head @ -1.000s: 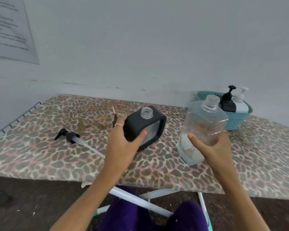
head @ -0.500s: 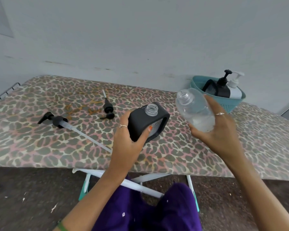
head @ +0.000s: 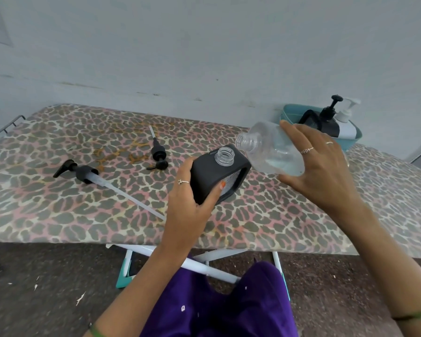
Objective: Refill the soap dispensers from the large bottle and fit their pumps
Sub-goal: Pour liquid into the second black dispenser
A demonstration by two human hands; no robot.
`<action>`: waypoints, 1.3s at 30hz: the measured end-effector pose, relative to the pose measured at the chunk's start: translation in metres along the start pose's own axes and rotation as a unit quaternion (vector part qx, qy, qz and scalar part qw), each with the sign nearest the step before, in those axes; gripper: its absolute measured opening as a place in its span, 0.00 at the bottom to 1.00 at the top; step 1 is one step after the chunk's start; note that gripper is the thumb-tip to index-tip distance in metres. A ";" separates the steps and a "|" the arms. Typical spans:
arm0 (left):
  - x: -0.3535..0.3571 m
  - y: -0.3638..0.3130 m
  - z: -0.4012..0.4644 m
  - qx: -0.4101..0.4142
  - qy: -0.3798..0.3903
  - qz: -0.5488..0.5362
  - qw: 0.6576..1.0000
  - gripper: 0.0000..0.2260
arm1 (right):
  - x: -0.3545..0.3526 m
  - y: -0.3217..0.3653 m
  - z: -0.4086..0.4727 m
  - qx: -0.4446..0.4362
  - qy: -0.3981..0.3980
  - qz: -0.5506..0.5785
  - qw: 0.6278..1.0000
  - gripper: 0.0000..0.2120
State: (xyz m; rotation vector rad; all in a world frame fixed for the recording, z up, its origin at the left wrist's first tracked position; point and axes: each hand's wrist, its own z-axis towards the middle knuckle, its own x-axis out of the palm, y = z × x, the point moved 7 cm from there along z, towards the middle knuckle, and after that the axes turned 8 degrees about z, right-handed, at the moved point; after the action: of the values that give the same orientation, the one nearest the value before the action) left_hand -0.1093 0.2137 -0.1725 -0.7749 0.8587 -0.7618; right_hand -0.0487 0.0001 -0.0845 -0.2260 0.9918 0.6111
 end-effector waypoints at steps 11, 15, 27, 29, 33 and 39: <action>0.002 0.003 0.001 -0.003 0.006 -0.008 1.000 0.26 | -0.005 0.007 0.008 -0.045 -0.019 -0.061 0.997 0.42; 0.002 0.003 0.001 -0.008 0.009 -0.006 1.000 0.28 | -0.009 0.009 0.010 -0.056 -0.024 -0.079 0.995 0.41; 0.001 0.001 0.001 0.002 0.002 0.004 1.000 0.26 | -0.015 0.011 0.013 -0.082 -0.039 -0.111 0.990 0.41; 0.000 -0.001 0.001 0.007 0.002 0.004 1.000 0.25 | -0.017 0.012 0.014 -0.086 -0.043 -0.112 0.989 0.38; 0.002 0.001 0.000 0.001 0.007 0.007 1.000 0.26 | -0.019 0.013 0.015 -0.088 -0.043 -0.113 0.989 0.35; 0.002 0.001 0.000 0.003 0.008 0.006 1.000 0.27 | -0.021 0.014 0.015 -0.092 -0.043 -0.116 0.988 0.35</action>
State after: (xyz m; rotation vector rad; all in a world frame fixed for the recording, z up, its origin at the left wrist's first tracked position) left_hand -0.1078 0.2129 -0.1741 -0.7584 0.8746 -0.7606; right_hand -0.0540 0.0102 -0.0576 -0.4678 0.8112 0.4950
